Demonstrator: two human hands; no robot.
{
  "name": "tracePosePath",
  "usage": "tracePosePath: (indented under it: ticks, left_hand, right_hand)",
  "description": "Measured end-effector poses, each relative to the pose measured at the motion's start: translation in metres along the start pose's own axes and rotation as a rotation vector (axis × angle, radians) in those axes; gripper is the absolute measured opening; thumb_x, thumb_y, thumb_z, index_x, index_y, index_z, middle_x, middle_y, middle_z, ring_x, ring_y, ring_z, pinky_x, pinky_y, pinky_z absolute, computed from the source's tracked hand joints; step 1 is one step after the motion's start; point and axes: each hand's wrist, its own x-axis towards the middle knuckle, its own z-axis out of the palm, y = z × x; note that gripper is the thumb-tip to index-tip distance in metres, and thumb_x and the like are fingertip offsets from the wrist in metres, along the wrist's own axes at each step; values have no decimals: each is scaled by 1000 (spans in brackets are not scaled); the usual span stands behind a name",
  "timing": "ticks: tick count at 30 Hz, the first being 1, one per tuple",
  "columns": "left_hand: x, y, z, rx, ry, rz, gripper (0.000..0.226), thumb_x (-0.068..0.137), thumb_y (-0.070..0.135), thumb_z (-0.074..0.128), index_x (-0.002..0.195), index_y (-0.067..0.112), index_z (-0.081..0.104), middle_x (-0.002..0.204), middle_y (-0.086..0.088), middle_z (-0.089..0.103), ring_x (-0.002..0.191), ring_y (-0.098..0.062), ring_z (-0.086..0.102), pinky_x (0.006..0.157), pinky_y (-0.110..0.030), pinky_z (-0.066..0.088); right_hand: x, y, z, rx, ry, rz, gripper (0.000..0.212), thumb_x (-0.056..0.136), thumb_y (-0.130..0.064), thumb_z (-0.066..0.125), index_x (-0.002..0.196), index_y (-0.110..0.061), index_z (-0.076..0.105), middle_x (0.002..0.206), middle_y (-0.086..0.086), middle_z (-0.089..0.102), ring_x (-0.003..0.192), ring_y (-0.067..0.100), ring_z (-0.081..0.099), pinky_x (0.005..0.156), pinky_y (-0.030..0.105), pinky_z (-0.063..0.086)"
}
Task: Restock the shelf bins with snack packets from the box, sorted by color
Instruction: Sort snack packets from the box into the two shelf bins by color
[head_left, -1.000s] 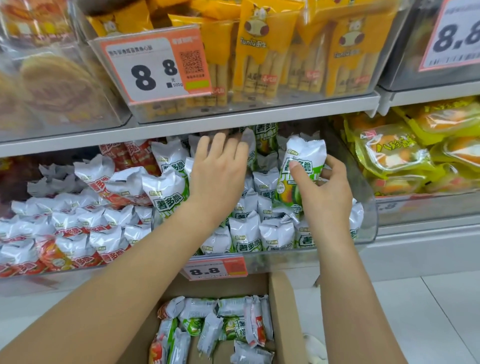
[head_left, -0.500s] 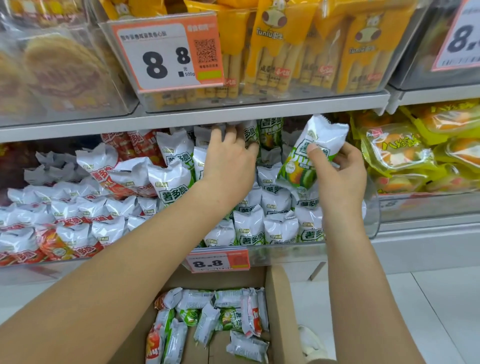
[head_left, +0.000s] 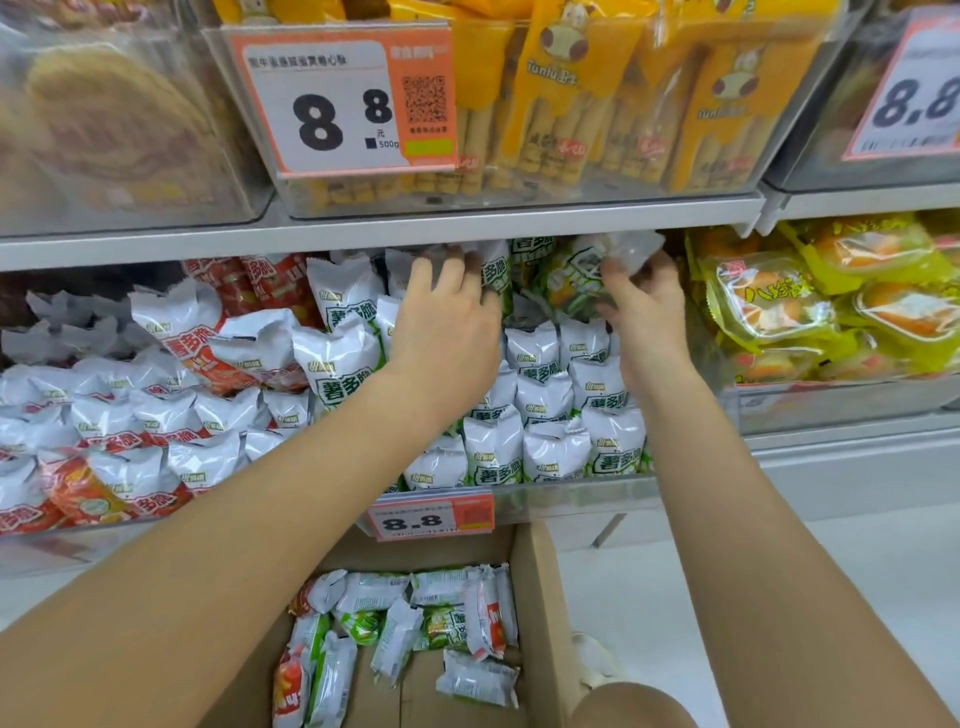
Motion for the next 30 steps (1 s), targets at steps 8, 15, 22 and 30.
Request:
tracePosePath:
  ticks: [8,15,22,30]
  left_hand:
    - [1,-2,-2,-33,-24,31,28,85,34,49,95,17,69,114,-11,65,110,-31,52,91,-45,23]
    - [-14,-3,-7,-51,5,85,37,87,31,46,103,8,69,111,-15,64,113,-36,51,105,-51,22]
    - [6,11,-16,87,-222,55,47,97,30,33,135,3,42,133,-16,51,126,-35,38,115,-53,8]
    - [13,13,-33,104,-303,87,40,98,28,32,129,6,45,127,-12,52,121,-32,42,112,-50,15]
  right_hand:
    - [20,-8,28,-549,-343,-134,36,98,-21,53,132,-11,49,113,7,59,93,19,55,79,27,41]
    - [19,10,32,-601,-116,-146,50,94,-33,59,130,-4,40,118,15,63,107,33,59,81,33,45]
    - [6,18,36,-858,-113,-235,44,94,-32,56,129,-9,41,97,18,66,91,38,60,68,37,45]
    - [-10,13,25,-852,-209,-208,58,91,-29,59,141,-13,35,118,17,62,109,37,57,83,40,48]
